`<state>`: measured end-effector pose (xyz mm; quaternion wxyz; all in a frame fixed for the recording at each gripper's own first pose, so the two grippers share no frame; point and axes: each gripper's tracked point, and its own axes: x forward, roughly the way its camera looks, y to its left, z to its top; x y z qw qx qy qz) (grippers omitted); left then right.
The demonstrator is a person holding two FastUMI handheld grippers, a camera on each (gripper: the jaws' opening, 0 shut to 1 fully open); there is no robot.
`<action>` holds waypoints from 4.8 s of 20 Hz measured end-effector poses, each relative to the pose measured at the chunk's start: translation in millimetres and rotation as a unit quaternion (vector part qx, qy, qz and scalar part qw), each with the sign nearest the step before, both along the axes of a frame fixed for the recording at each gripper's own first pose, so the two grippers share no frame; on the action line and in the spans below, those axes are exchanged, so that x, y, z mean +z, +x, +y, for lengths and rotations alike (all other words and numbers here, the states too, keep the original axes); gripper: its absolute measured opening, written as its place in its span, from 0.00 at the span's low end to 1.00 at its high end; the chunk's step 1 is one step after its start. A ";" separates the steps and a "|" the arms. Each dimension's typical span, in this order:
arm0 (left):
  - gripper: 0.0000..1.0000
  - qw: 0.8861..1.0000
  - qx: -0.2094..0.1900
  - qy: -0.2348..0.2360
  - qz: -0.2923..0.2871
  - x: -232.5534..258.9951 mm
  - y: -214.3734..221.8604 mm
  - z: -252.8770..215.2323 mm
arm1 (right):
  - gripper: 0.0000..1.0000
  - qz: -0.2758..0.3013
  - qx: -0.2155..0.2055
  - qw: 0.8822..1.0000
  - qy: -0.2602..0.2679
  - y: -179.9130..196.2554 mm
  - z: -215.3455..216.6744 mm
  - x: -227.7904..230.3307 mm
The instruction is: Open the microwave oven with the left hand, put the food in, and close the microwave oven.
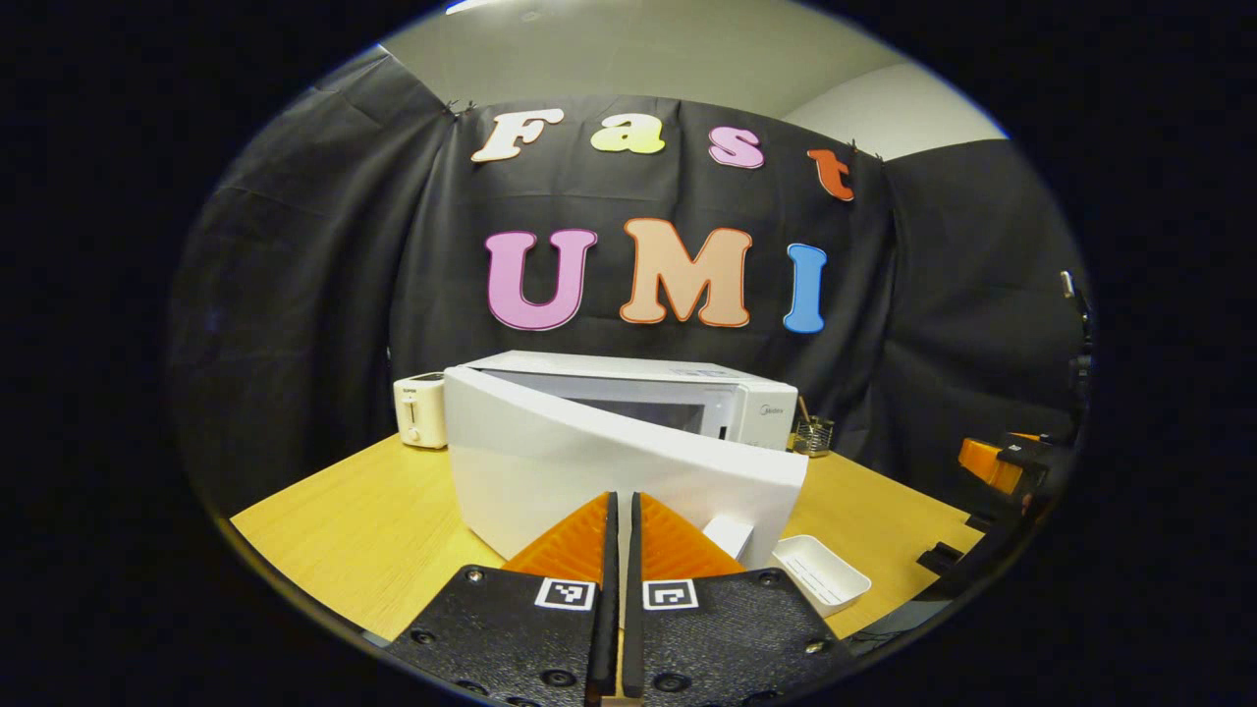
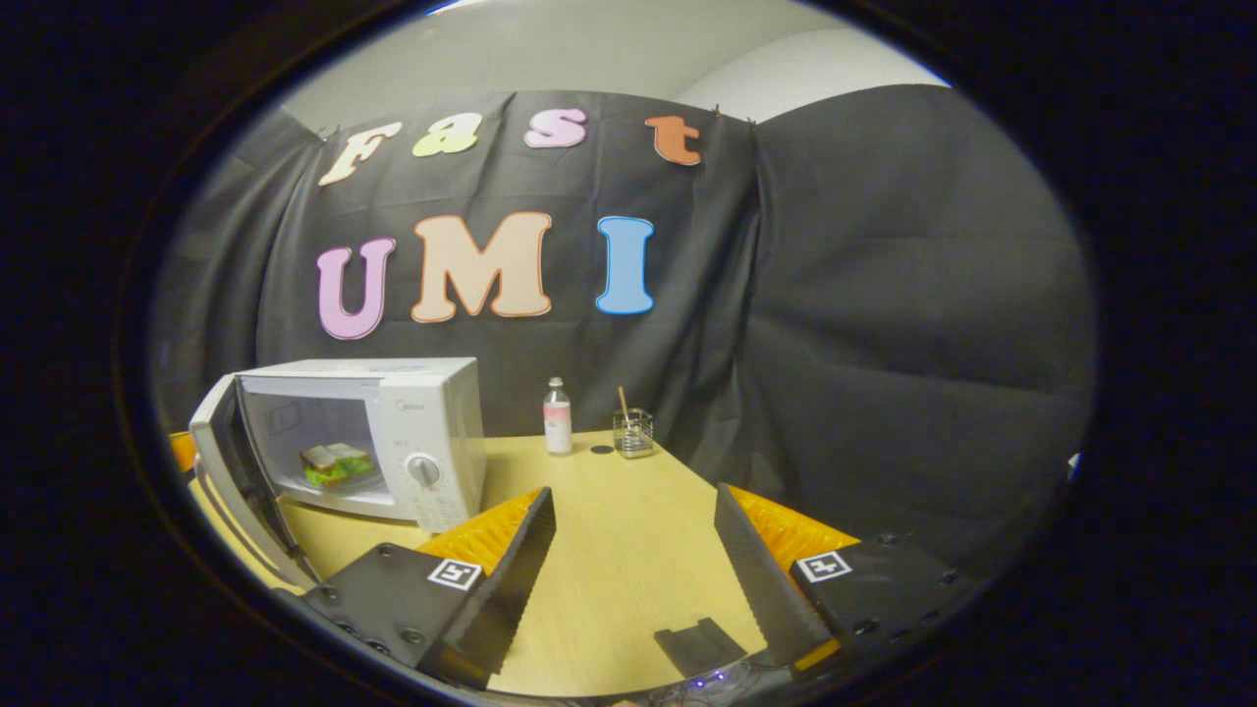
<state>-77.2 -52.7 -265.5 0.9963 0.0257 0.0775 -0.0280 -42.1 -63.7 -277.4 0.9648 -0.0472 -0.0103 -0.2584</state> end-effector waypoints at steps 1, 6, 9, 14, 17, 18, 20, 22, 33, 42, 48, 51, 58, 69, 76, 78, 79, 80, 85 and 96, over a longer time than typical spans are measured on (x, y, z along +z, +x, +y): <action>0.04 1.000 -0.006 0.000 -0.002 0.0 5.6 -6.7 | 0.92 0.001 -0.001 1.000 -0.001 -0.7 -0.4 -0.8; 0.04 1.000 -0.021 0.006 -0.012 -1.5 32.5 -32.3 | 1.00 0.015 0.005 1.000 -0.003 3.0 -1.1 -10.1; 0.04 1.000 -0.023 0.006 -0.010 -6.9 48.0 -40.9 | 1.00 0.020 0.004 1.000 -0.002 7.1 -2.2 -15.5; 0.04 1.000 -0.022 -0.006 0.006 -21.6 73.7 -48.9 | 1.00 0.031 0.012 0.999 0.004 18.5 -2.8 -25.3; 0.04 1.000 -0.014 -0.002 0.012 -27.8 89.0 -48.7 | 1.00 0.036 0.017 0.999 0.008 29.3 -2.8 -28.6; 0.04 1.000 -0.011 0.001 0.012 -30.0 93.9 -47.8 | 0.92 0.037 0.018 0.999 0.009 32.9 -3.6 -30.4; 0.04 1.000 -0.007 0.001 0.015 -34.0 103.7 -48.4 | 0.92 0.042 0.020 0.999 0.010 39.4 -4.3 -33.2; 0.04 1.000 -0.006 0.002 0.018 -36.2 114.8 -51.1 | 0.92 0.044 0.023 0.999 0.011 43.4 -5.1 -34.7; 0.04 1.000 0.009 0.000 0.022 -47.6 149.6 -53.3 | 0.92 0.013 0.040 0.999 0.004 63.8 -9.8 2.8; 0.04 0.999 0.026 0.008 0.031 -62.3 164.9 -50.2 | 0.92 -0.011 0.038 0.999 0.011 71.7 -23.7 18.5; 0.01 0.999 0.031 0.019 0.017 -64.2 165.5 -50.8 | 0.92 -0.022 0.035 0.999 0.012 78.1 -31.8 24.7; 0.01 1.000 0.027 0.002 0.011 -57.1 169.7 -47.1 | 0.92 -0.011 0.023 1.000 0.011 79.9 -38.4 19.2; 0.01 1.000 0.018 0.004 0.002 -62.1 175.7 -53.5 | 0.99 -0.006 0.034 0.999 0.008 78.9 -25.0 19.0; 0.03 0.999 0.024 0.040 -0.001 -22.4 138.6 -42.6 | 0.99 -0.009 0.077 0.997 -0.002 66.7 12.2 36.1; 0.05 0.996 0.058 0.059 -0.042 34.7 86.8 -12.3 | 0.99 -0.017 0.109 0.994 -0.025 64.4 40.3 58.7; 0.09 0.995 0.075 0.056 -0.043 42.4 73.0 -2.4 | 0.99 -0.022 0.116 0.993 -0.030 62.1 47.2 67.5; 0.11 0.995 0.081 0.052 -0.041 45.1 66.5 1.7 | 0.99 -0.023 0.118 0.992 -0.030 58.0 48.7 68.9; 0.15 0.994 0.084 0.051 -0.040 46.8 60.5 3.7 | 1.00 -0.023 0.119 0.992 -0.029 56.0 49.5 71.1; 0.93 0.988 0.117 0.071 -0.077 72.5 40.0 21.0 | 1.00 -0.029 0.115 0.993 -0.010 47.3 46.3 78.8; 0.96 0.986 0.136 0.069 -0.064 67.4 27.3 36.7 | 1.00 -0.063 0.112 0.992 0.011 21.4 45.1 95.1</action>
